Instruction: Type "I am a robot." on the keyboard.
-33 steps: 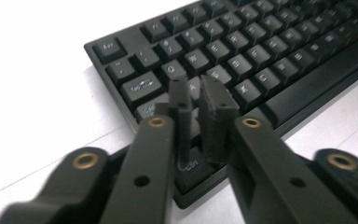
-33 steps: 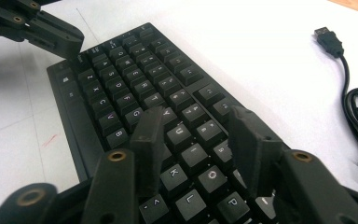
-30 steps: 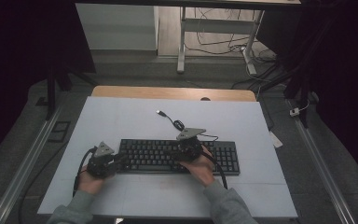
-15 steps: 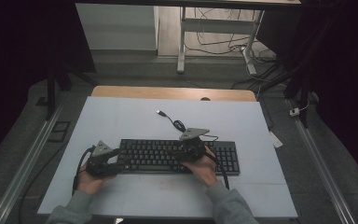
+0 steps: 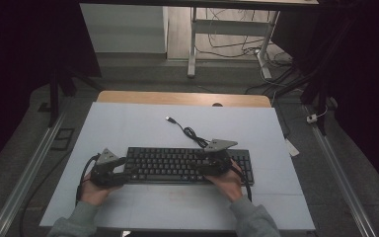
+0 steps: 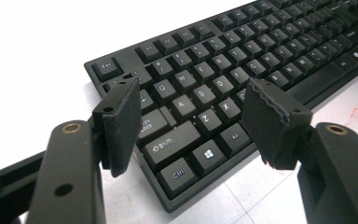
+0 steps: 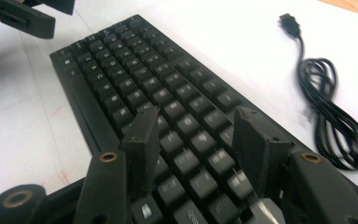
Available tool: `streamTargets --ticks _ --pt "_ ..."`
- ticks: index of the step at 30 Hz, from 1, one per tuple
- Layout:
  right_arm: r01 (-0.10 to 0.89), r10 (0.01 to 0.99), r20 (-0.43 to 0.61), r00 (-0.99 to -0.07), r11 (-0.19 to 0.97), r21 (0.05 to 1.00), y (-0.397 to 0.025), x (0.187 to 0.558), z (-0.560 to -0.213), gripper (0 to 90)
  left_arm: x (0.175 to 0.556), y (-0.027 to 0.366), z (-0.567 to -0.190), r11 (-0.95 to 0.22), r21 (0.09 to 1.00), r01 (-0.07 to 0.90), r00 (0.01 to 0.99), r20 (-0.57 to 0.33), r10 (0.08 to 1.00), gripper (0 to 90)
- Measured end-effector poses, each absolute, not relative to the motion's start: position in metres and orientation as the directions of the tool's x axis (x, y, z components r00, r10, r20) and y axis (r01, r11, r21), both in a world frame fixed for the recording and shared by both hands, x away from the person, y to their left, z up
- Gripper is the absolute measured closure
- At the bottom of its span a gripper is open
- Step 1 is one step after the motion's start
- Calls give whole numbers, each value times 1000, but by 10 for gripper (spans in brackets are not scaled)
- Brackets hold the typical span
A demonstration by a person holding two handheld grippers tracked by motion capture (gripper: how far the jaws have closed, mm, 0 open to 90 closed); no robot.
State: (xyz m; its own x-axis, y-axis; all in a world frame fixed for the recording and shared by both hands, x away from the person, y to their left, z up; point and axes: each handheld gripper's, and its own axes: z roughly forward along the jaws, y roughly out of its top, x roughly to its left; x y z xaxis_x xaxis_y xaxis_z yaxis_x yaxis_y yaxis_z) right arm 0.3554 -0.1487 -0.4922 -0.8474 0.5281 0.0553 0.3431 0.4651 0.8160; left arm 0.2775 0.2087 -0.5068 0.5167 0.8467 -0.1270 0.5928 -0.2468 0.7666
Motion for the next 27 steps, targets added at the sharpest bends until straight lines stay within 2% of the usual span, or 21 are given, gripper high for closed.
streamTargets --ticks 9,18,23,27 --pt "344 544 53 -837 449 825 -169 349 -491 511 276 197 -495 -331 769 547 608 -94 788 384" --pt "349 557 52 -829 442 826 -180 346 -493 510 283 179 -485 -389 771 505 687 -87 722 445" --pt "350 562 53 -825 435 830 -183 346 -492 511 286 168 -481 -421 766 486 721 -79 689 504" --pt "349 563 52 -825 435 830 -184 346 -493 510 286 162 -482 -430 759 488 732 -88 675 623"
